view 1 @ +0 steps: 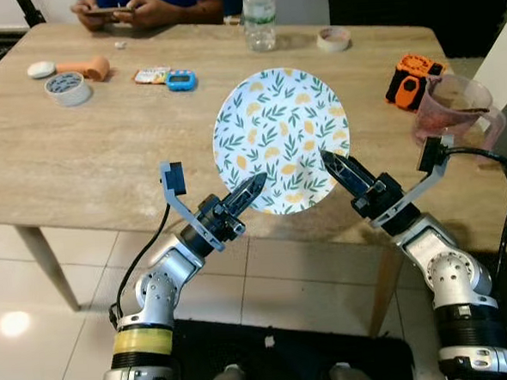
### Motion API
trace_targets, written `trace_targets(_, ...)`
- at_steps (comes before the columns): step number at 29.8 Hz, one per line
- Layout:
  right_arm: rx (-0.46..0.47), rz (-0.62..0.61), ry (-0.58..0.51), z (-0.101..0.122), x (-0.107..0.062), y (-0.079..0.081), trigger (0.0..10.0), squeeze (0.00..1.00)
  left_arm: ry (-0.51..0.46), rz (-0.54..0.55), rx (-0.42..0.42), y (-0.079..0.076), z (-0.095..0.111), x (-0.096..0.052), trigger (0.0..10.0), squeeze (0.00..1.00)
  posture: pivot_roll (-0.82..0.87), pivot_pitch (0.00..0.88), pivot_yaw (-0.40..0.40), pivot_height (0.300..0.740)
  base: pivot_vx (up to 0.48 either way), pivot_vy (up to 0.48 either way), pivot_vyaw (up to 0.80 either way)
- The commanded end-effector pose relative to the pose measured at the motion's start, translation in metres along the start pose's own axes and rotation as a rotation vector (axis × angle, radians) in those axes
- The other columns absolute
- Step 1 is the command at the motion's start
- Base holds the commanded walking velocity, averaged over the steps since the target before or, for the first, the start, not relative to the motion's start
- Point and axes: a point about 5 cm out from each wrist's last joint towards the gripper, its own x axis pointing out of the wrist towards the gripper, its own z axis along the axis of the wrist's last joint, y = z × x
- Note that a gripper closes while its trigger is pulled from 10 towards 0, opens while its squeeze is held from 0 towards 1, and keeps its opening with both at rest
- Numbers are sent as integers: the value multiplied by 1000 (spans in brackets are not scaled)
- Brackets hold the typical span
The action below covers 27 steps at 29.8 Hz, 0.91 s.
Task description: Restocking fridge
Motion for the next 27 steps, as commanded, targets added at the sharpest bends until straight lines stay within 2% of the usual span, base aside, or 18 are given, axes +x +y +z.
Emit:
trace_targets(1, 7, -18, 8, -4, -6, -4, 10000, 0, 7, -21, 8, -4, -3, 1, 10000, 0, 9, 93, 4, 740, -412, 0, 0)
trace_targets(6, -6, -22, 38, -8, -9, -6, 10000, 0, 10, -33, 7, -5, -5, 1, 10000, 0, 8, 92, 3, 740, -425, 0, 0)
trace_targets(7, -21, -56, 63, -12, -14, -11, 10000, 0, 16, -33, 5, -5, -7, 0, 10000, 0, 7, 92, 3, 740, -439, 0, 0)
trace_targets(10, -26, -69, 71, -13, -15, -13, 10000, 0, 18, -33, 4, -5, -8, -1, 10000, 0, 7, 92, 3, 740, -436, 0, 0)
trace_targets(11, -37, -136, 102, -17, -23, -23, 10000, 0, 26, -27, -4, -4, -10, -3, 10000, 0, 7, 92, 3, 740, -439, 0, 0)
trace_targets(13, -42, -167, 117, -20, -27, -28, 10000, 0, 28, -24, -6, -3, -11, -4, 10000, 0, 7, 92, 3, 740, -435, 0, 0)
trace_targets(16, -51, -258, 168, -28, -46, -41, 10000, 0, 43, -11, -21, 0, -14, -11, 10000, 0, 5, 98, 3, 740, -437, 0, 0)
trace_targets(17, -51, -258, 168, -28, -46, -41, 10000, 0, 43, -11, -21, 0, -14, -11, 10000, 0, 5, 98, 3, 740, -435, 0, 0)
trace_targets(18, -47, -322, 200, -34, -61, -50, 10000, 0, 54, 13, -28, 4, -17, -18, 10000, 0, 5, 98, 3, 740, -439, 0, 0)
trace_targets(20, -46, -336, 208, -36, -65, -52, 10000, 0, 56, 20, -29, 5, -18, -20, 10000, 0, 5, 98, 3, 740, -439, 0, 0)
trace_targets(22, -23, -410, 240, -44, -90, -62, 10000, 0, 68, 62, -42, 12, -21, -31, 10000, 0, 6, 104, 3, 740, -439, 0, 0)
trace_targets(23, -23, -410, 240, -44, -90, -62, 10000, 0, 68, 62, -42, 12, -21, -31, 10000, 0, 6, 104, 3, 740, -439, 0, 0)
trace_targets(25, -17, -460, 271, -49, -106, -68, 10000, 0, 76, 94, -53, 17, -24, -39, 10000, 0, 5, 106, 4, 740, -409, 0, 0)
trace_targets(26, -17, -460, 271, -49, -106, -68, 10000, 0, 76, 94, -53, 17, -24, -39, 10000, 0, 5, 106, 4, 740, -398, 0, 0)
trace_targets(27, -20, -509, 300, -54, -116, -72, 10000, 0, 85, 125, -57, 22, -27, -45, 10000, 0, 5, 106, 4, 740, 0, 0, 0)
